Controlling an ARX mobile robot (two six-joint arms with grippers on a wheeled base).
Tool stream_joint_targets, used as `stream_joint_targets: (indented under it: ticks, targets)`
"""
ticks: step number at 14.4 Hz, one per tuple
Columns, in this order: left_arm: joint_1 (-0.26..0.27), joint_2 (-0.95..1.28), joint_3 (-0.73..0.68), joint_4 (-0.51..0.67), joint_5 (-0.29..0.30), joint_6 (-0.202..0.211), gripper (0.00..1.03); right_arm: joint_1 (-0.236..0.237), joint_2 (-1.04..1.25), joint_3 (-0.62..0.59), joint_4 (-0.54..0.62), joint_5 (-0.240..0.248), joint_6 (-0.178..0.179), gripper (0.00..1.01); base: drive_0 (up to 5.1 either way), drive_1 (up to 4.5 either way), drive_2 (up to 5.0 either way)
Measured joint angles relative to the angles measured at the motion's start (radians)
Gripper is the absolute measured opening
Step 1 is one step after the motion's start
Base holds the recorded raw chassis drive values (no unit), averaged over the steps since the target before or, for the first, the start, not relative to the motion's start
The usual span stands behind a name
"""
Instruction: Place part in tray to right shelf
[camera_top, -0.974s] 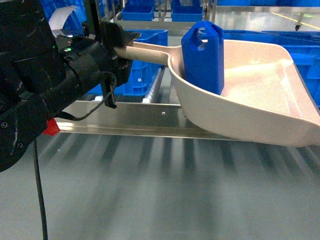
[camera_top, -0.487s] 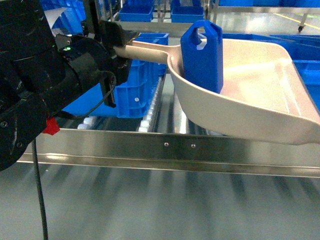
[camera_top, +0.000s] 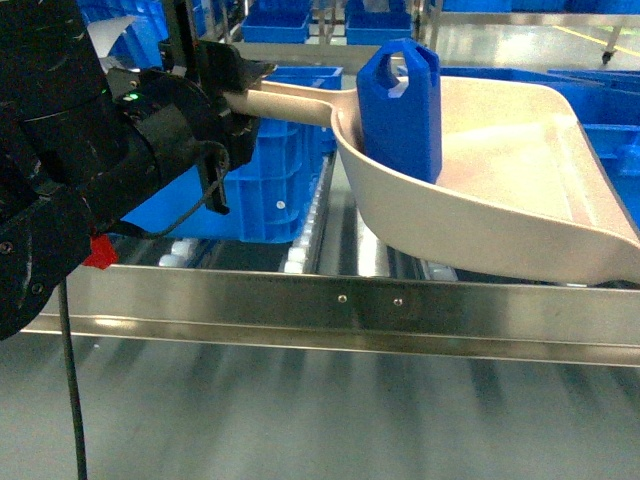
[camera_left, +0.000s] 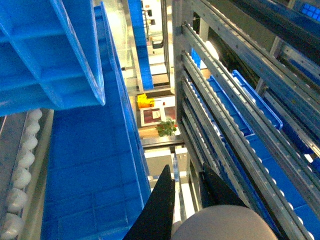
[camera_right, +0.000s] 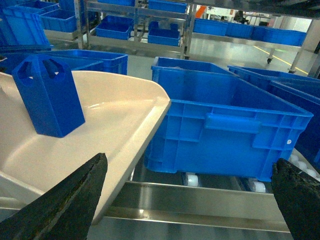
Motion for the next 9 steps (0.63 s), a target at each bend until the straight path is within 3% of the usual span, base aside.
stream_joint_targets:
  ticks: [9]
  targets:
    - [0.002, 0.0, 0.0, 0.0, 0.001, 0.0, 0.12, 0.0, 0.0, 0.0, 0.0, 0.0, 0.0, 0.98, 0.0, 0.0, 0.0]
